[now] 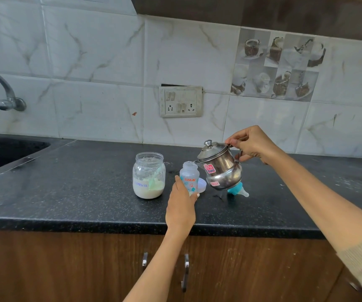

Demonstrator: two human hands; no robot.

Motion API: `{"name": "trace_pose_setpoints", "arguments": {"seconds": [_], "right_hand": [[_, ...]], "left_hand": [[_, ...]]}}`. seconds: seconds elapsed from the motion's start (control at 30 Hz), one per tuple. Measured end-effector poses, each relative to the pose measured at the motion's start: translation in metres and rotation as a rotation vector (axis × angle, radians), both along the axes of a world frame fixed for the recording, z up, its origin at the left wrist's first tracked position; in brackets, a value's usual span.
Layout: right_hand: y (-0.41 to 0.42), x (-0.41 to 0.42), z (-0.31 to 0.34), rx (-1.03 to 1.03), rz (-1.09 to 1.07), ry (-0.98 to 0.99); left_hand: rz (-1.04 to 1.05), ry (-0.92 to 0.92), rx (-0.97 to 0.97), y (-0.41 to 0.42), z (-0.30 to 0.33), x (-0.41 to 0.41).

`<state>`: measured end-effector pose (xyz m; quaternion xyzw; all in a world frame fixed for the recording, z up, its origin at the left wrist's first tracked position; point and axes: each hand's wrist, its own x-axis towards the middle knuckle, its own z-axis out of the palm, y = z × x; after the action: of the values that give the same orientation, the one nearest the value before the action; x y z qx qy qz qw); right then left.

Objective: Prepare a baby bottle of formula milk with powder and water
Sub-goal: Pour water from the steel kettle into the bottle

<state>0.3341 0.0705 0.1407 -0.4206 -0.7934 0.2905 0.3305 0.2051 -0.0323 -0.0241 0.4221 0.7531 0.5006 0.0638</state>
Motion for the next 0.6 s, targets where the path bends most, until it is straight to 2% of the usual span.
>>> {"name": "trace_pose_setpoints", "arguments": {"seconds": [0.6], "right_hand": [[-0.0014, -0.0008, 0.0036, 0.004, 0.008, -0.018]], "left_hand": [[0.011, 0.005, -0.006, 0.0008, -0.0005, 0.0000]]}}
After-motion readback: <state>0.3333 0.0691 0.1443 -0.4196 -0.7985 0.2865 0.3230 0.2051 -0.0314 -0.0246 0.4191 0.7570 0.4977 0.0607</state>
